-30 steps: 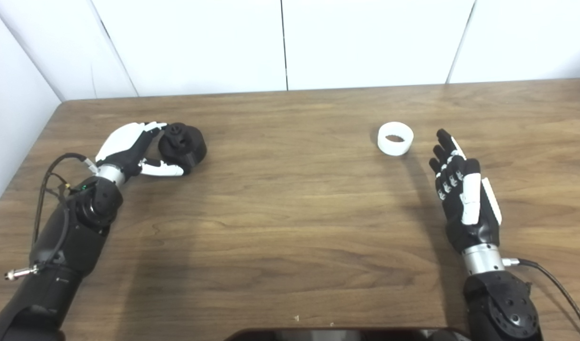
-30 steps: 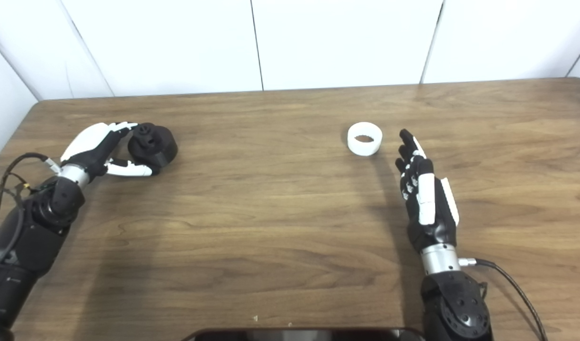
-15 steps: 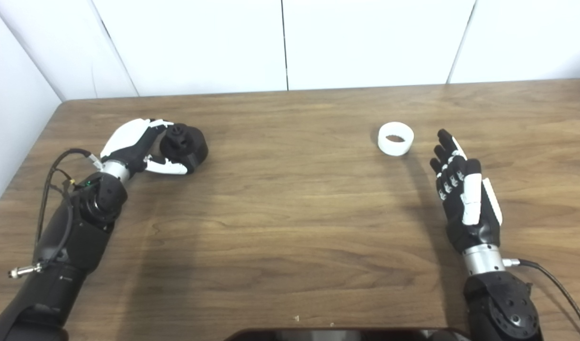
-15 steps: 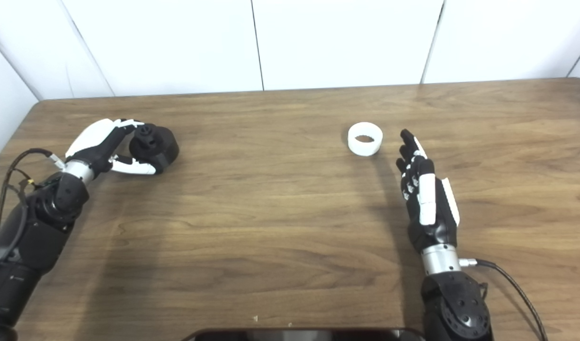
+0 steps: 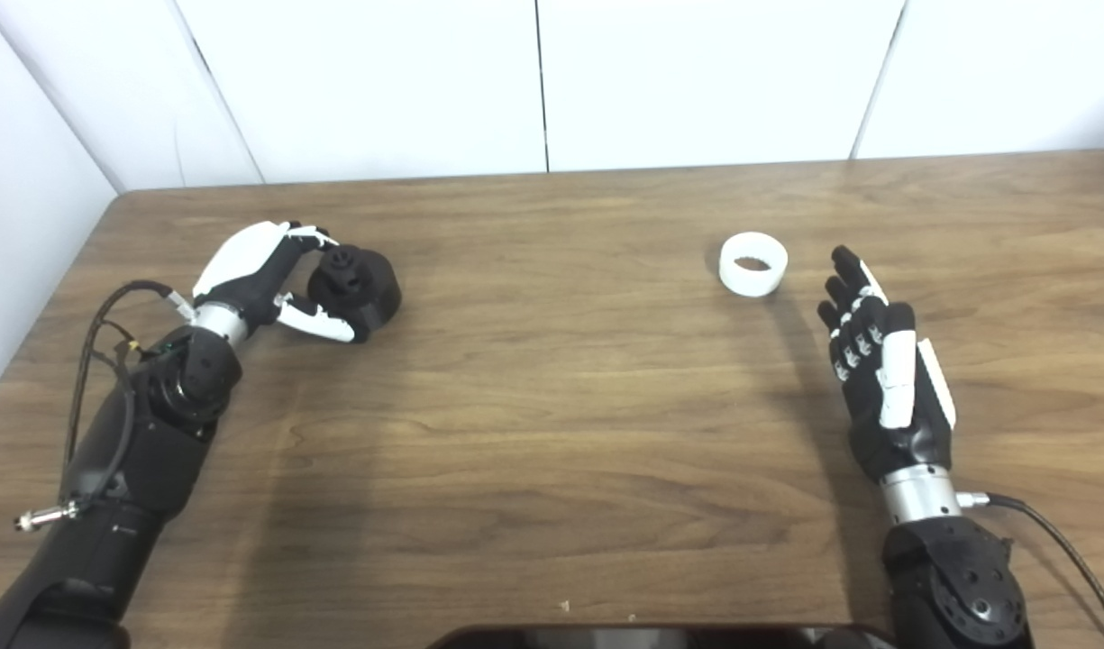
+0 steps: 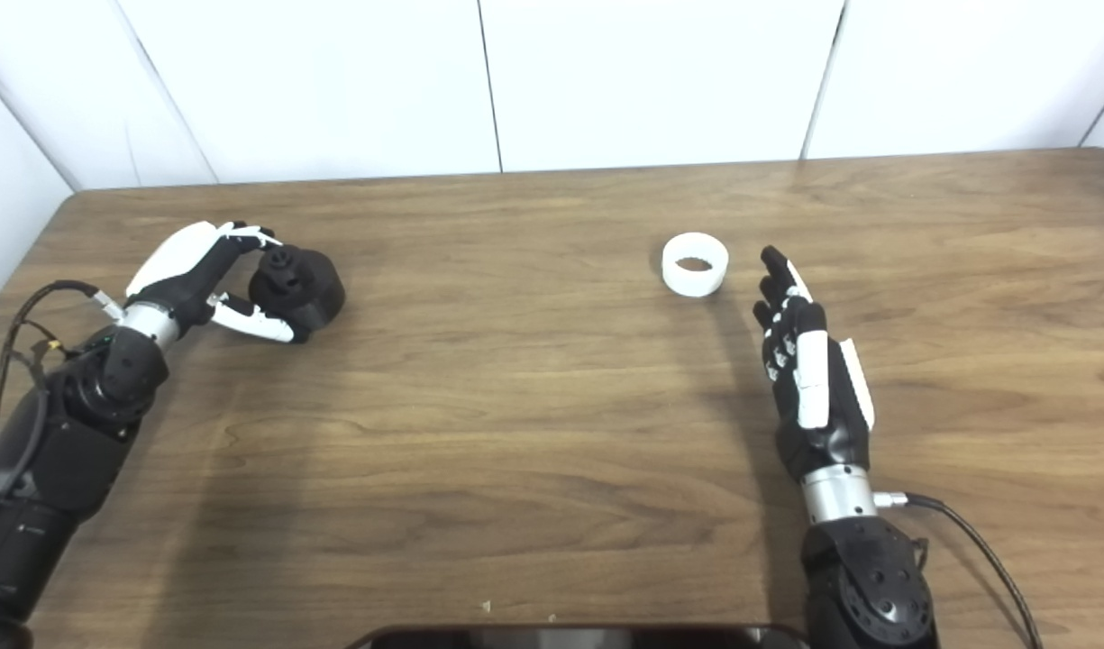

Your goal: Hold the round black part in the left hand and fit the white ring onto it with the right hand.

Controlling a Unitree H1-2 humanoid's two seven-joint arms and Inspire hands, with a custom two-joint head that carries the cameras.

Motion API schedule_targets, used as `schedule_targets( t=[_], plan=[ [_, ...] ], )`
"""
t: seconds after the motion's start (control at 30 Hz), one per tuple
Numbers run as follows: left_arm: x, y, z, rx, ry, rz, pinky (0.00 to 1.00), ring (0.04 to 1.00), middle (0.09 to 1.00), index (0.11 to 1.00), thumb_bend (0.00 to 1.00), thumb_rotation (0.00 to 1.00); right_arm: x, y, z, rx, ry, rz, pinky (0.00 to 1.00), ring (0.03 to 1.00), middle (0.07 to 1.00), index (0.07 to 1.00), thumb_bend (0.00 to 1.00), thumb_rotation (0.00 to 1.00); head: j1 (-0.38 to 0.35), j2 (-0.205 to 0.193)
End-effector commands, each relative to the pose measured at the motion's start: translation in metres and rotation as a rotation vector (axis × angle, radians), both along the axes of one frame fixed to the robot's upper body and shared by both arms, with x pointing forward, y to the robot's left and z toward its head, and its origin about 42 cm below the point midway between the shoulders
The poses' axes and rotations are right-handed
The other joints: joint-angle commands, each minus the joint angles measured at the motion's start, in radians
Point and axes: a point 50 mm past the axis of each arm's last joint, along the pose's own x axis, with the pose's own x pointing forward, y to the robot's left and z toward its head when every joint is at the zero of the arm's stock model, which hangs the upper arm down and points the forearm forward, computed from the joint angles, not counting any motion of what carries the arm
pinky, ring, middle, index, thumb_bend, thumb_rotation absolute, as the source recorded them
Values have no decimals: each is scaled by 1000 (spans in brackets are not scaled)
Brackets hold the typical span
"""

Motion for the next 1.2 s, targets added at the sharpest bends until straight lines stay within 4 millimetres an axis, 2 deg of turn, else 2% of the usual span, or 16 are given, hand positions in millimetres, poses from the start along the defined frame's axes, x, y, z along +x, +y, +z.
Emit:
schedule_targets(
  t=[0.0, 0.27, 0.57, 0.9, 1.17],
  plan=[
    [9, 4, 32, 25, -107, 3, 898, 987, 903, 639, 845, 189, -25, -1, -39, 16, 133, -17, 1000, 1000, 992, 934, 670, 1000, 2, 1],
    [6, 2, 30, 6, -119, 4, 890, 973, 887, 610, 849, 165, -23, -2, -38, 14, 132, -11, 1000, 1000, 992, 935, 673, 1000, 4, 3],
    [-3, -3, 27, -31, -139, -30, 938, 978, 887, 627, 834, 163, -22, -2, -37, 13, 130, -3, 1000, 1000, 993, 936, 669, 1000, 4, 6],
    [-11, -15, 21, -43, -130, -70, 906, 980, 891, 626, 831, 140, -21, -3, -35, 14, 131, -7, 1000, 1000, 987, 934, 679, 1000, 4, 10],
    [-25, -30, 18, -63, -133, -125, 871, 976, 893, 605, 850, 179, -20, -4, -35, 15, 127, 2, 1000, 1000, 991, 937, 674, 1000, 5, 14]
  ],
)
